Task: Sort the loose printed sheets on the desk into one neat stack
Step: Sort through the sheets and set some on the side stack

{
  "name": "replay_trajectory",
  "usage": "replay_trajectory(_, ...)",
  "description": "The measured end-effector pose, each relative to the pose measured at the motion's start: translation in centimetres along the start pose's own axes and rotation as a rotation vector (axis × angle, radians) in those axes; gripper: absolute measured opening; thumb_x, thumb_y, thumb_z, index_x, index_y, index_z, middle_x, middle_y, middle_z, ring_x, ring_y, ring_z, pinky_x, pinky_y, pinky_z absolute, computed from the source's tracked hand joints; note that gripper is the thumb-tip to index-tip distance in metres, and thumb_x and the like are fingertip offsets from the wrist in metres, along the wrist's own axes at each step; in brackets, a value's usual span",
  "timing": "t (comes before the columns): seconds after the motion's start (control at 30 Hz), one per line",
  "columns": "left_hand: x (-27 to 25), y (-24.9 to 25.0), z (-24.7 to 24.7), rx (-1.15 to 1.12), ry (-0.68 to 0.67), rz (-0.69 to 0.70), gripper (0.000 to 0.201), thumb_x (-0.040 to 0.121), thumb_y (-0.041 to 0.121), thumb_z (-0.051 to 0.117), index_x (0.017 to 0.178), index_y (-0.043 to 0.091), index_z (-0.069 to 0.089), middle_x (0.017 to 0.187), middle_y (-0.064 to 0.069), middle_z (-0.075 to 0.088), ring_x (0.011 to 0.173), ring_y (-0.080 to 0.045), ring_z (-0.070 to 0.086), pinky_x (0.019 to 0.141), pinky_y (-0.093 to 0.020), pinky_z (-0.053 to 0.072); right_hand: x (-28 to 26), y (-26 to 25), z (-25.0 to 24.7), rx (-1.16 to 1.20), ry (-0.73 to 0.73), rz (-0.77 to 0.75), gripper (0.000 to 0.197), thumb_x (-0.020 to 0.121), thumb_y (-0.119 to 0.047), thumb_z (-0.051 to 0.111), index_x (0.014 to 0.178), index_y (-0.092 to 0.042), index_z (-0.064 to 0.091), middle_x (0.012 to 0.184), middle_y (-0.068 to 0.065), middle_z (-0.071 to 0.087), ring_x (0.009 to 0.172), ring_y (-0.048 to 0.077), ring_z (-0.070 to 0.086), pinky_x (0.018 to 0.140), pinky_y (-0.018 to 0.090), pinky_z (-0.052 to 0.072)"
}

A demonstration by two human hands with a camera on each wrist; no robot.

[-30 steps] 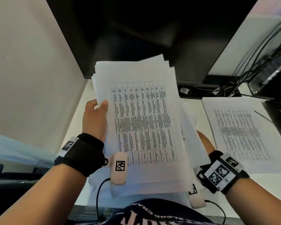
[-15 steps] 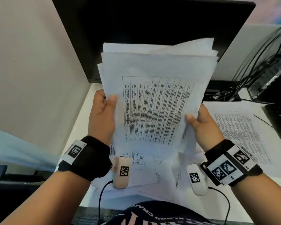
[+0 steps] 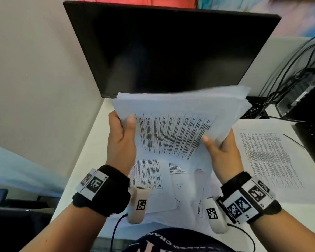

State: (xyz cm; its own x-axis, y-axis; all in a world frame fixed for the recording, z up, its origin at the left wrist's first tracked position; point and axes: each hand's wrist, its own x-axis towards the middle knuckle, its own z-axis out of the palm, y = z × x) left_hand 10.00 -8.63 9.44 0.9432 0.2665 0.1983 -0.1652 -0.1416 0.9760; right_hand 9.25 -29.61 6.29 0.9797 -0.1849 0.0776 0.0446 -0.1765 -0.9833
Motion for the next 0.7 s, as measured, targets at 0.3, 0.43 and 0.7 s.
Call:
replay_trajectory(0.3, 1.1, 1.2, 1.3, -0.042, -0.011, -0.104, 0.022, 0.103, 0.027, 0.034, 0.102, 0.044, 0.047, 0.090, 0.035, 0.062, 0.085, 0.024, 0.055, 0.070, 0.003, 0.040, 2.2, -1.4, 2.1, 0.055, 0.114, -0.020, 0.039, 0.098, -0.011, 0.043, 0.136, -0.020, 0.042, 0.112, -0.020, 0.059, 0.101, -0.016, 0.054, 0.090, 0.008, 0.044)
replay_trajectory(0.43, 0.7, 1.5, 2.1, -0.047, 0.051, -0.074, 0.018, 0.104, 0.028, 0.031, 0.116, 0.034, 0.043, 0.101, 0.028, 0.057, 0.085, 0.025, 0.052, 0.069, 0.006, 0.036, 0.9, -1.8, 3.1, 0.152, 0.108, -0.064, 0.037, 0.098, -0.010, 0.043, 0.116, -0.042, 0.043, 0.107, -0.022, 0.059, 0.098, -0.014, 0.057, 0.082, 0.008, 0.048)
replay_trajectory(0.7, 0.6, -0.5, 1.1, -0.043, 0.059, -0.181, 0.018, 0.103, 0.032, 0.033, 0.118, 0.040, 0.033, 0.100, 0.028, 0.056, 0.080, 0.028, 0.053, 0.062, 0.007, 0.037, 1.2, -2.4, 2.5, 0.082, 0.176, -0.218, 0.071, 0.086, 0.004, 0.059, 0.138, -0.026, 0.023, 0.132, 0.006, 0.045, 0.115, 0.007, 0.051, 0.083, 0.006, 0.045)
